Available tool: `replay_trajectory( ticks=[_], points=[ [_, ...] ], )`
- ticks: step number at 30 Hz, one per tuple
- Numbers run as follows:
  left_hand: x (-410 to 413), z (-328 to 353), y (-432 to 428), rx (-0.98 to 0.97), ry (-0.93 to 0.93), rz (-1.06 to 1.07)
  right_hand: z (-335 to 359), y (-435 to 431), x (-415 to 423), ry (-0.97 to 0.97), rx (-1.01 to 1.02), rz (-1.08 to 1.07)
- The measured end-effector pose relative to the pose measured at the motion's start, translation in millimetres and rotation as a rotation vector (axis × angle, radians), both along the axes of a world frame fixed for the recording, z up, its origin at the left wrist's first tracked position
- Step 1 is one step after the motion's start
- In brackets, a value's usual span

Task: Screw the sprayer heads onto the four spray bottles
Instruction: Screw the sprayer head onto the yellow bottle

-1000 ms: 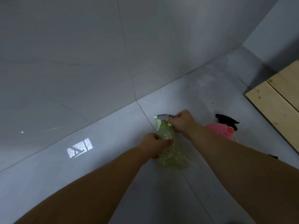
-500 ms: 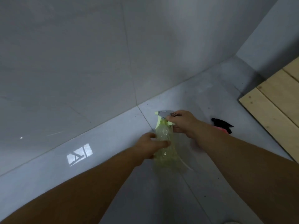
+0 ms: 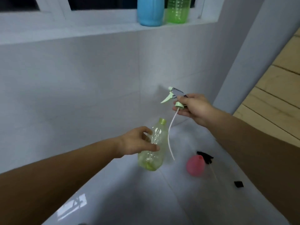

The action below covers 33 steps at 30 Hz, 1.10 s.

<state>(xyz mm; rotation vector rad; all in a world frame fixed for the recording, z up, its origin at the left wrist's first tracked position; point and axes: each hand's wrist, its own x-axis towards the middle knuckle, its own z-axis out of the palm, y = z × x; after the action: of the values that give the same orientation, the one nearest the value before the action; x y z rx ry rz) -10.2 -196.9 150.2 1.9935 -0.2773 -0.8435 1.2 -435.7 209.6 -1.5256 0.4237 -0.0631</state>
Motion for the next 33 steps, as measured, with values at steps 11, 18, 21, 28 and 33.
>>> replay_trajectory(
  ticks=[11, 18, 21, 28, 33],
  points=[
    [-63, 48, 51, 0.051, -0.09, -0.137, 85, 2, -62, -0.249, 0.279, -0.263],
    [-72, 34, 50, 0.018, -0.047, -0.185, 81, -1, -64, -0.287, 0.283, -0.288],
    [-71, 35, 45, -0.01, -0.034, -0.166, 77, 1, -61, -0.278, 0.296, -0.259],
    [-64, 34, 41, -0.04, 0.028, -0.123, 73, 4, -58, -0.275, 0.274, -0.229],
    [-59, 33, 39, -0.062, 0.036, -0.086, 72, -2, -59, -0.272, 0.264, -0.241]
  ],
)
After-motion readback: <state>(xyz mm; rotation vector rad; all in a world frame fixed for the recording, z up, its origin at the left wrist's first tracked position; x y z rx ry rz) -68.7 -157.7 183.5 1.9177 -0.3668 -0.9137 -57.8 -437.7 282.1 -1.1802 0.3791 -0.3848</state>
